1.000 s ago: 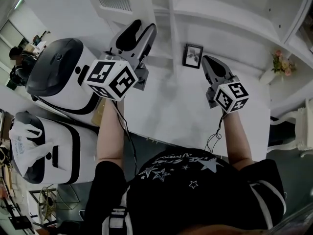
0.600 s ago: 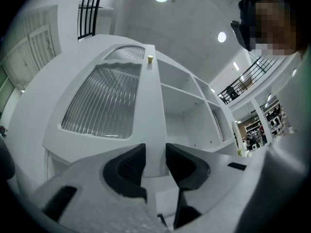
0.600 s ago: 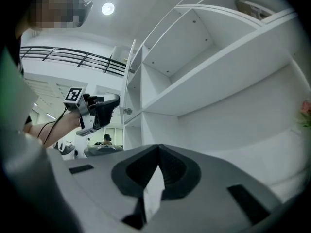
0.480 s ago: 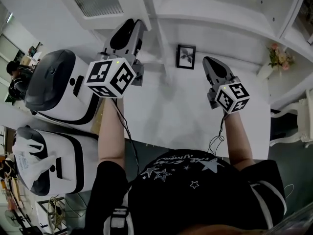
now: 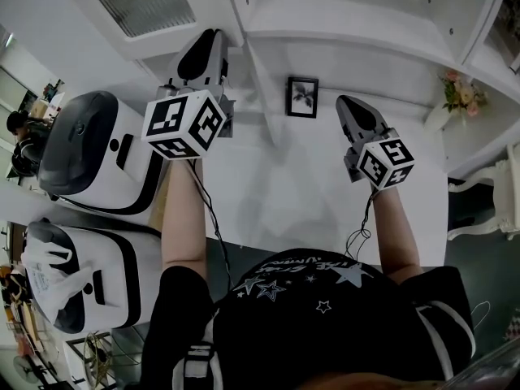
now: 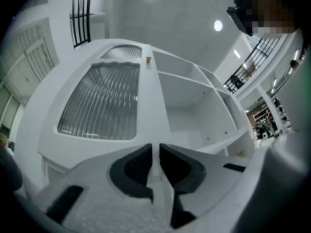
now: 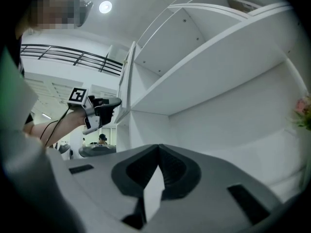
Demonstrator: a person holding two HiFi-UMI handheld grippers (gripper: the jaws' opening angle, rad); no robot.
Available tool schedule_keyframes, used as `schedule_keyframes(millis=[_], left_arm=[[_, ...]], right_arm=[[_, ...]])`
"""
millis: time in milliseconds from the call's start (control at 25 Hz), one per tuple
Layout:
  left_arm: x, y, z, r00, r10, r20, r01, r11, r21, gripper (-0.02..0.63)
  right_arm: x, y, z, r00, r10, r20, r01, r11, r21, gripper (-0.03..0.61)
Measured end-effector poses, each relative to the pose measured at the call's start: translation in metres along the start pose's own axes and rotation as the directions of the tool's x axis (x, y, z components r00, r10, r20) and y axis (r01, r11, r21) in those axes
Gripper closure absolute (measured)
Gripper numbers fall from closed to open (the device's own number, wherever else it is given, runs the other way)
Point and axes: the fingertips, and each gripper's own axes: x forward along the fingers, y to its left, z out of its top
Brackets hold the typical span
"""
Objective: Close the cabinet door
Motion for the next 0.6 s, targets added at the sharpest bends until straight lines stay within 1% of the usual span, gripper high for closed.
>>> schedule_keyframes(millis=[200, 360, 480, 600], left_arm=[[0.009, 0.003, -0.004, 1.000, 0.026, -0.017, -0.026, 1.000, 0.010, 0.571], [0.014, 0.005, -0.005, 0.997, 0.074, -0.003, -0.075, 0.997, -0.022, 0.574], [0.014, 0.005, -0.005, 0.994, 0.106, 0.011, -0.106, 0.994, -0.004, 0.572], [0.013, 0.004, -0.006, 0.991, 0.132, 0.020, -0.132, 0.991, 0.009, 0.571]], right_arm=[[-0.003, -0.008, -0.007, 1.000, 0.000, -0.010, 0.000, 1.000, 0.017, 0.572], [-0.004, -0.009, -0.014, 0.999, 0.018, -0.027, -0.018, 1.000, 0.020, 0.572], [-0.005, -0.008, -0.017, 0.998, 0.043, -0.035, -0.042, 0.999, 0.030, 0.574], [-0.004, -0.006, -0.021, 0.995, 0.087, -0.047, -0.085, 0.996, 0.038, 0.572]])
